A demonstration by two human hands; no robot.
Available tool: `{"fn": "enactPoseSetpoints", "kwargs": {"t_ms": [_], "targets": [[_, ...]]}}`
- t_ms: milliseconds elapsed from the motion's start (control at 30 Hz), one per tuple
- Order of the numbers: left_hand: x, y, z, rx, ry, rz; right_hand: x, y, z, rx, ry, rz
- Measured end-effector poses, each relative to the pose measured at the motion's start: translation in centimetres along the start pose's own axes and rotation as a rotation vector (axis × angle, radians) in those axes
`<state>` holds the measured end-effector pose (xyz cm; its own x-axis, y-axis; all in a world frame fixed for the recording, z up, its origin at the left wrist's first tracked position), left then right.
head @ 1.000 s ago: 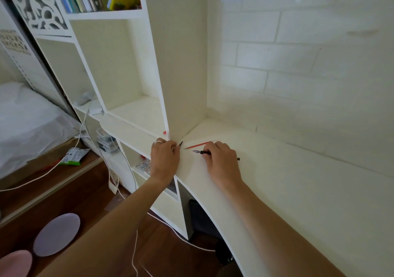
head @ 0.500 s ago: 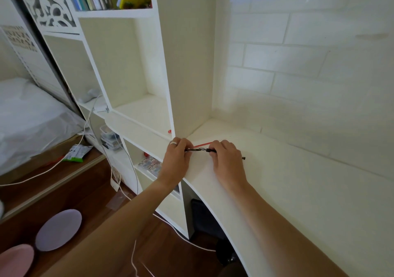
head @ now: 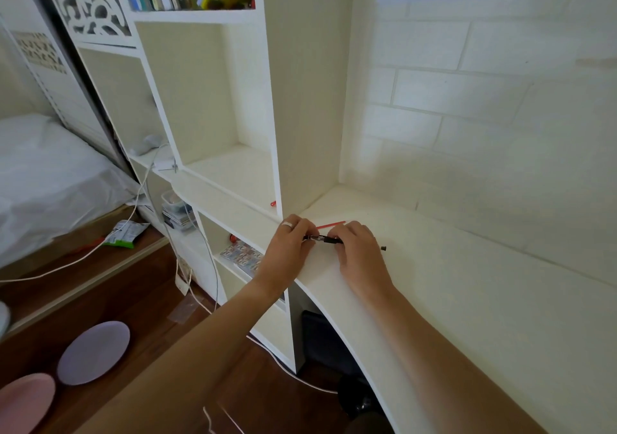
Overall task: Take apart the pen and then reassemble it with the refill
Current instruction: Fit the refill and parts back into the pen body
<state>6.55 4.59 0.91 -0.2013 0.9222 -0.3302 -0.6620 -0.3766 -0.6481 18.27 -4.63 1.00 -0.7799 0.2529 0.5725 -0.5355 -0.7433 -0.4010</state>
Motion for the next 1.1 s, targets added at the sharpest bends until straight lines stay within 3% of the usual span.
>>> {"fn": "enactPoseSetpoints", "kwargs": {"t_ms": [133,267,533,867,1100], "targets": [[-0.1,0.0,0.3,-0.016,0.002,-0.023,-0.4,0.1,0.6,-0.028,-0.087,-0.065],[0.0,0.2,0.2,-0.010,0.006,0.001,-0.8,0.0,1.0,-0.185,0.120,-0.103],[-0.2,0.3,0.3,0.010,-0.043,-0.055,-0.6,-0.4,0.6,-0.045,-0.014,-0.034],[-0.7,0.2,0.6,0.027,-0.088,-0.139,-0.4,-0.2,0.6,-0.017,-0.038,0.014],[0.7,0.7,0.4,-0.042,0.044,0.024,-0.9,-0.3,-0.1,-0.097,0.110,-0.057]]}}
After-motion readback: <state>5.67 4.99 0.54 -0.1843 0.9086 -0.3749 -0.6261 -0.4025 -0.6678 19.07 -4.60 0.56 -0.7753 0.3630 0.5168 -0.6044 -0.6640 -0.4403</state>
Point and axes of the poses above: each hand's wrist, its own y-axis away from the middle knuckle, its own z-axis out of the back of the hand, x = y × z, the point moved 6 cm from there along -y, towards the middle knuckle, and after that the axes turned 15 degrees about -z, right-handed, at the moved point
